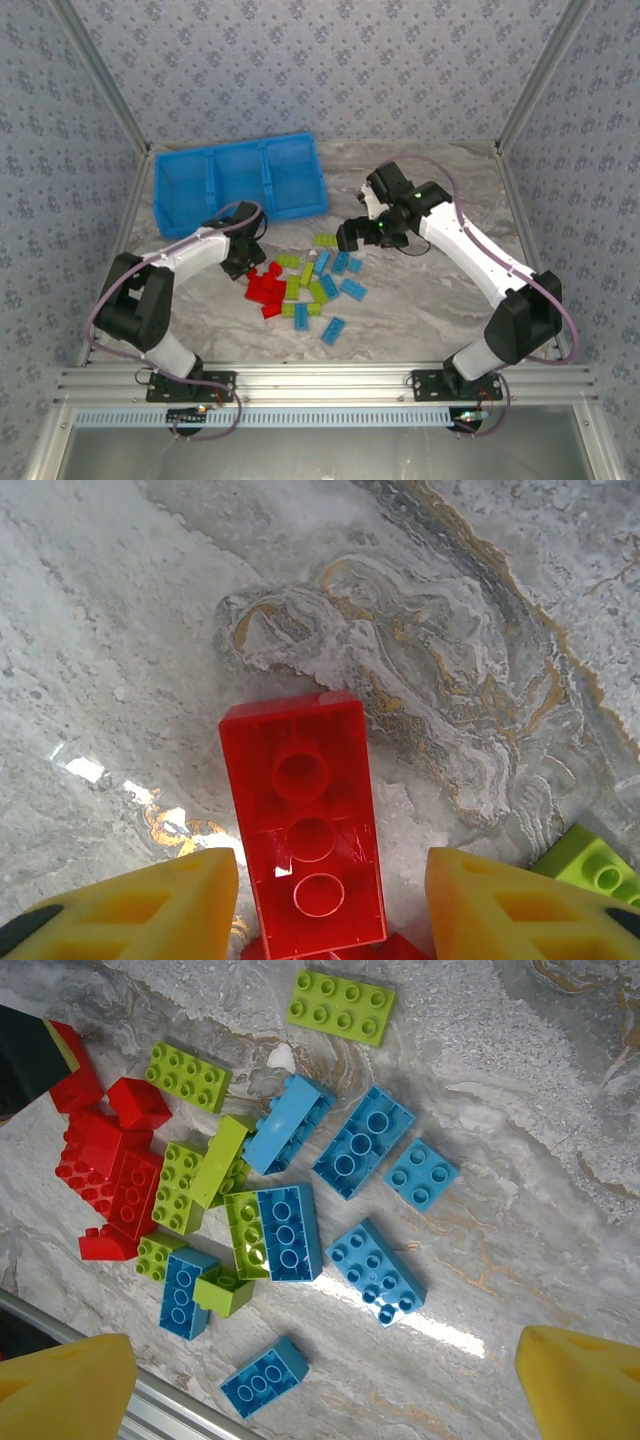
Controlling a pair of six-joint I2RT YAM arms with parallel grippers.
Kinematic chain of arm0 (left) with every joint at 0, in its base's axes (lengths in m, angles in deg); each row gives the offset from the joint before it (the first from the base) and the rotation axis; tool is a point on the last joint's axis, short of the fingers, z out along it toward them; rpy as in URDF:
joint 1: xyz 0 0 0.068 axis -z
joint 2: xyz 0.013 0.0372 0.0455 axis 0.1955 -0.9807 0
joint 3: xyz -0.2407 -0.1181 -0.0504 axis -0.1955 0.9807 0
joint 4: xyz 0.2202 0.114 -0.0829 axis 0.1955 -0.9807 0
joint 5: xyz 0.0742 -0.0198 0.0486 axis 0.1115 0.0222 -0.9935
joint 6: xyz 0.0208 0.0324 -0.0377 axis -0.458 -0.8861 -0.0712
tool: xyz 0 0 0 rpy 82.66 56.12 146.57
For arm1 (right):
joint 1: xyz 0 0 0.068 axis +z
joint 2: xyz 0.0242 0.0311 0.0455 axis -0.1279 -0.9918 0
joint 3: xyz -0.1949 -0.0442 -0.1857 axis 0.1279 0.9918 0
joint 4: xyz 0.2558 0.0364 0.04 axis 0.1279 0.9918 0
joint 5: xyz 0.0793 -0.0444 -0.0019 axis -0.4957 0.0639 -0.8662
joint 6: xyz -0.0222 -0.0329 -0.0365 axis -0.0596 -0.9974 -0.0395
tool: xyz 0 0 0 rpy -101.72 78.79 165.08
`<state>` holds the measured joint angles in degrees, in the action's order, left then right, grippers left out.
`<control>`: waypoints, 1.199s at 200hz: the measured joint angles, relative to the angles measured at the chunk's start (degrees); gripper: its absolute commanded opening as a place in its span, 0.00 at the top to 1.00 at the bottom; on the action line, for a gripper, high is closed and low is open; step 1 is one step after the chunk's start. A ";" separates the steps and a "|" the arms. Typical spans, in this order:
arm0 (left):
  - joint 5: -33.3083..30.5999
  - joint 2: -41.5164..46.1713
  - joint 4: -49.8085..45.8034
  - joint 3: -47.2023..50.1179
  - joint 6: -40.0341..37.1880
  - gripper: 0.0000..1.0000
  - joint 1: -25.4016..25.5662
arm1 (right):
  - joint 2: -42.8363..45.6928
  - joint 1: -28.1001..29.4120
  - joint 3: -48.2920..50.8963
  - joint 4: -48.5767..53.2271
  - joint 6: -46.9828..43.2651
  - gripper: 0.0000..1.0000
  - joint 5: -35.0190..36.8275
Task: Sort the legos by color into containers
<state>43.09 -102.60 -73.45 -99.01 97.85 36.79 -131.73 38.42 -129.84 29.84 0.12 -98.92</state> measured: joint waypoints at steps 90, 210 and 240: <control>1.44 -2.38 -2.25 -0.44 -2.69 0.76 -0.55 | 0.02 1.20 -1.57 0.55 0.68 0.00 0.68; -3.54 9.05 -13.25 -25.59 -19.54 0.76 -23.76 | 1.53 7.06 -5.29 -3.56 -1.84 0.00 3.19; -1.66 -7.41 -12.17 -34.21 -23.91 0.74 -26.25 | 1.55 7.06 -5.99 -3.02 -1.92 0.00 5.07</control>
<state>41.43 -110.01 -85.63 -133.21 73.94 10.54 -130.18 45.48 -135.83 26.82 -1.80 -93.85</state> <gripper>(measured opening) 0.264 0.999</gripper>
